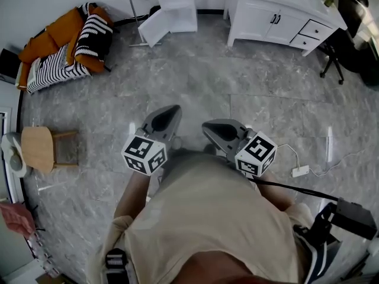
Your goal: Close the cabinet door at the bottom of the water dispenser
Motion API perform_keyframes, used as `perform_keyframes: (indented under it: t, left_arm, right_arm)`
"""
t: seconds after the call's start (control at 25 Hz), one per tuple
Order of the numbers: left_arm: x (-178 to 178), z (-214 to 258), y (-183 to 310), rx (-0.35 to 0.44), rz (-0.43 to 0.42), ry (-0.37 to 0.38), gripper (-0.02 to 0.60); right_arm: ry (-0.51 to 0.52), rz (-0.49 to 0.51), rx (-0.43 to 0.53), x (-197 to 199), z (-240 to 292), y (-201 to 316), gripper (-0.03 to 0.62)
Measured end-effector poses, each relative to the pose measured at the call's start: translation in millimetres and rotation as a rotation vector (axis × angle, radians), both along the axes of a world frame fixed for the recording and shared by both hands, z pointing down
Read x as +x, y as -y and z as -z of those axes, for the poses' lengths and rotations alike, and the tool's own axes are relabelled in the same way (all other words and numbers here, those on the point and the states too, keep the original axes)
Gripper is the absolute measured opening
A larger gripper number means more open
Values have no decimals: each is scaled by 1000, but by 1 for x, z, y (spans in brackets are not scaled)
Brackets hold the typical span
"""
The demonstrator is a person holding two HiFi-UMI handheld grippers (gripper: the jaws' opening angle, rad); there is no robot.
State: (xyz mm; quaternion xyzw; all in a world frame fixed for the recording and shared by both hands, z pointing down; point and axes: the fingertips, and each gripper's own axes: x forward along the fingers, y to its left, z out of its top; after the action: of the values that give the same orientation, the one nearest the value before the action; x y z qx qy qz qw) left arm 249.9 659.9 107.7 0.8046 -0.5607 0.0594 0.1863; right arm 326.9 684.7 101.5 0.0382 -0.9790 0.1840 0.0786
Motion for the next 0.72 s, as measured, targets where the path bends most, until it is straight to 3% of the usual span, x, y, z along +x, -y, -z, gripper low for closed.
perform_keyframes:
  t: [0.36, 0.72]
  left_arm:
    - [7, 10, 5, -33, -13, 85, -11]
    - [-13, -14, 13, -36, 5, 47, -11]
  right_arm:
    - [51, -1, -54, 9, 2, 7, 14]
    - [1, -20, -29, -6, -15, 13, 14]
